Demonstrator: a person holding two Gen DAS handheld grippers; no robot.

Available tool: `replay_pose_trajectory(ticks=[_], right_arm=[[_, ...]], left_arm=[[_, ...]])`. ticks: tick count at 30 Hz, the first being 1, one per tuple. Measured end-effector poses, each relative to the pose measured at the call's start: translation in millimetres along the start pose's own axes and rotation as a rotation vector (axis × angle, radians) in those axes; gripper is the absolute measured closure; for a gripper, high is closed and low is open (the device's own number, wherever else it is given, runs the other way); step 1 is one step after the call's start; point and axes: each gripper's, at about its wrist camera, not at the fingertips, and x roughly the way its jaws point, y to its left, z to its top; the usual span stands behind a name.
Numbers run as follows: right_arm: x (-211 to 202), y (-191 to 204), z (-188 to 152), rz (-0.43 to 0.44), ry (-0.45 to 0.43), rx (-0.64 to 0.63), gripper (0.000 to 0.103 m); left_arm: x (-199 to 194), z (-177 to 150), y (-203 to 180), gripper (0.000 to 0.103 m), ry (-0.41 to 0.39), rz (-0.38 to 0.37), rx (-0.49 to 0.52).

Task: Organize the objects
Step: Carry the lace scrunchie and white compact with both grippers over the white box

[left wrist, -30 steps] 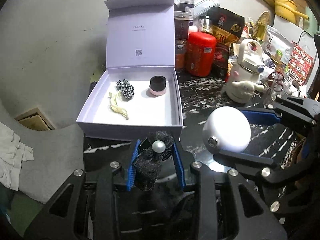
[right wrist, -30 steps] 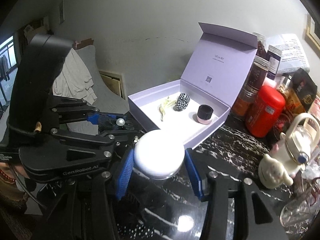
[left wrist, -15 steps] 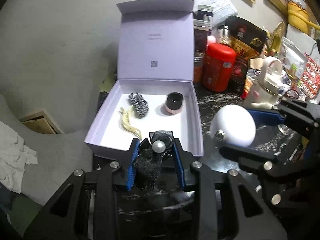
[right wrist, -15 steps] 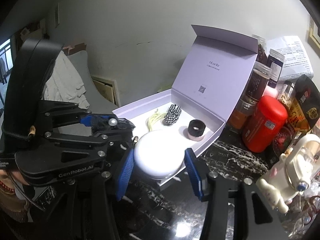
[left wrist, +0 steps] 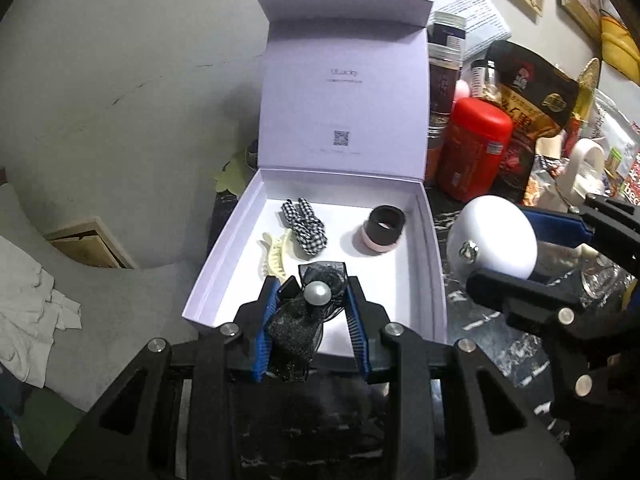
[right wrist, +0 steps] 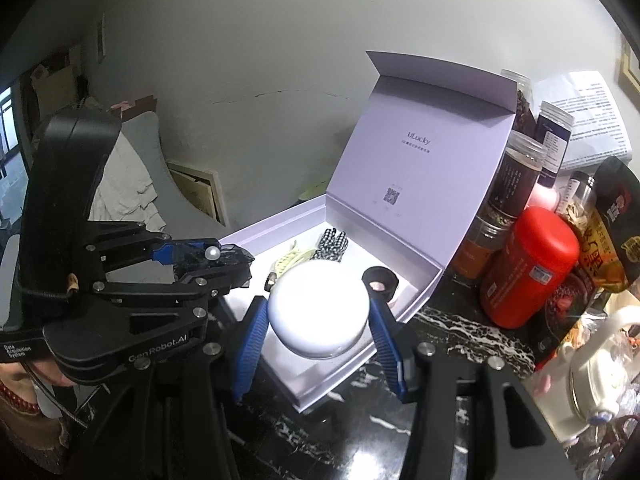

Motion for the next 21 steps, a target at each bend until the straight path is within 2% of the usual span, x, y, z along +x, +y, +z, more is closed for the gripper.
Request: replay_pose_trajectory(ticks=[10,21], right_arm=[[25,-16,13,-0.012,0.007,0.017,0.050],[56,-42,27,-0.037,0.009,0.069,0.050]], left_arm=[[29,11,13,0.072,0.033,-0.010,-0.046],[65,34,33,0.072,0.051,0.025,-0.124]])
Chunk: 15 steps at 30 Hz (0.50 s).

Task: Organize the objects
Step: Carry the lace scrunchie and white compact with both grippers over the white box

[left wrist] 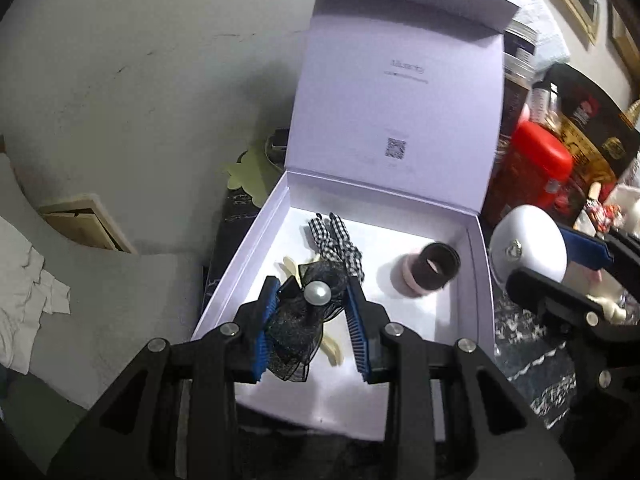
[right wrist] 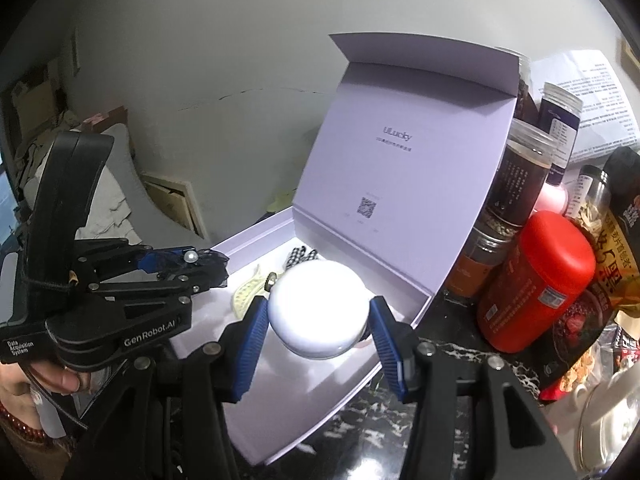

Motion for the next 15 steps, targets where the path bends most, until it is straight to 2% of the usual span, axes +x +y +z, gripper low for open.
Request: replay_pose_trajectory(ticks=[8,15], right_arm=[[13,-16,11,-0.040,-0.012,0.030,0.050],[31,-29,21,-0.045,-0.010,0.066,0.050]], left_arm=[[16,20,-2,0.072,-0.020,0.015,0.011],[32,33,5,0.072,-0.020,-0.002,-0.002]])
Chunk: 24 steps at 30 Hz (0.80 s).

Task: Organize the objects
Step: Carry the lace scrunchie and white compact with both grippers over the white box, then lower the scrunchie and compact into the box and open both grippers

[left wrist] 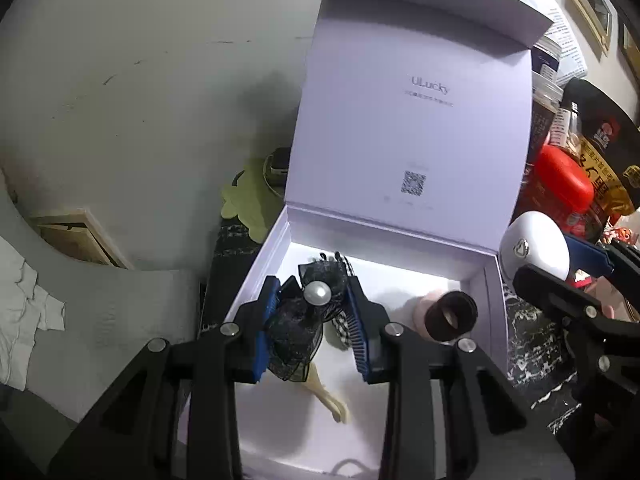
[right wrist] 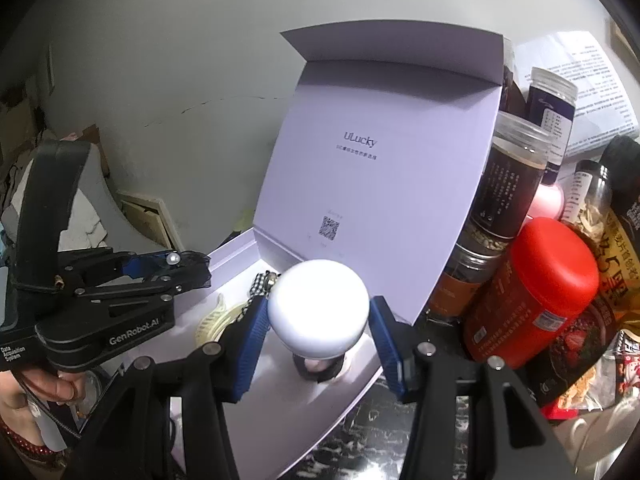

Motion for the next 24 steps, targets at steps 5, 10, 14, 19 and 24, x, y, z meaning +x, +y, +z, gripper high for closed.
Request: replay_pose_trajectory(ticks=[5,10,14,19,24], right_arm=[[16,-5,-4,0.003,0.034,0.009,0.050],[29,-8,-10,0.007,0.062,0.023,0.050],[33,-2,-14,0.053,0.057,0.010,0.050],[44,9,-19,0.045,0.076,-0.030,0.050],[48,14,-22,0.101,0.067,-0.031,0.050]], left_arm=[[17,2,3,0.072,0.024,-0.022,-0.010],[32,-4,4,0.072,0.060,-0.025,-0.012],[42,-8,5,0.072,0.084,0.007,0.008],[52,-13,6,0.072,0.116,0.014,0.019],[59,-17,3,0.072,0.138,0.003,0.043]])
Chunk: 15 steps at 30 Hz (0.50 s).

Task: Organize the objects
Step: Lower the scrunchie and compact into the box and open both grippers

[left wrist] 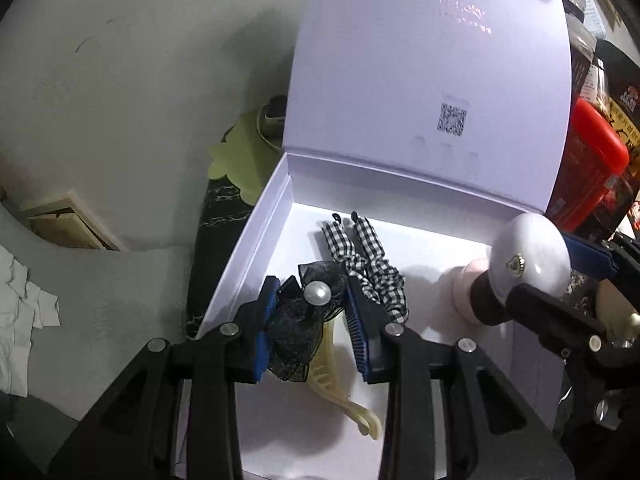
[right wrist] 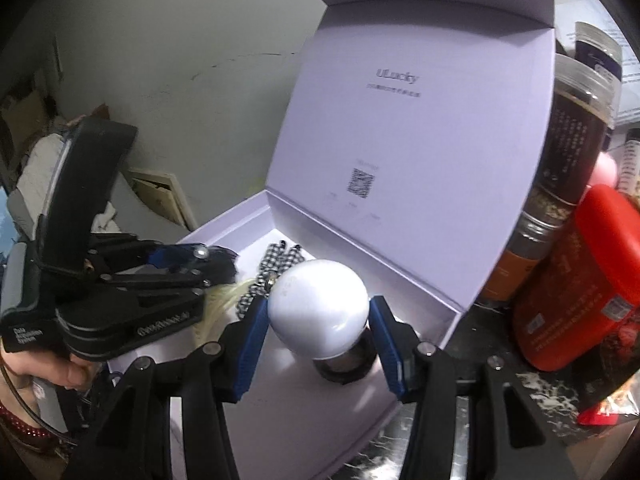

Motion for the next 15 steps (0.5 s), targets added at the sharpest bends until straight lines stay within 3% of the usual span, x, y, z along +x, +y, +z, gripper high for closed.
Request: replay_pose_trajectory(ticks=[7,15], right_arm=[[8,15,-6,0.068,0.025,-0.051,0.050],[23,17,-7,0.082,0.075,-0.061,0.050]], left_arm=[[7,-4,-4,0.072,0.040,0.029,0.038],[13,-8,1,0.072,0.069,0.031,0.037]])
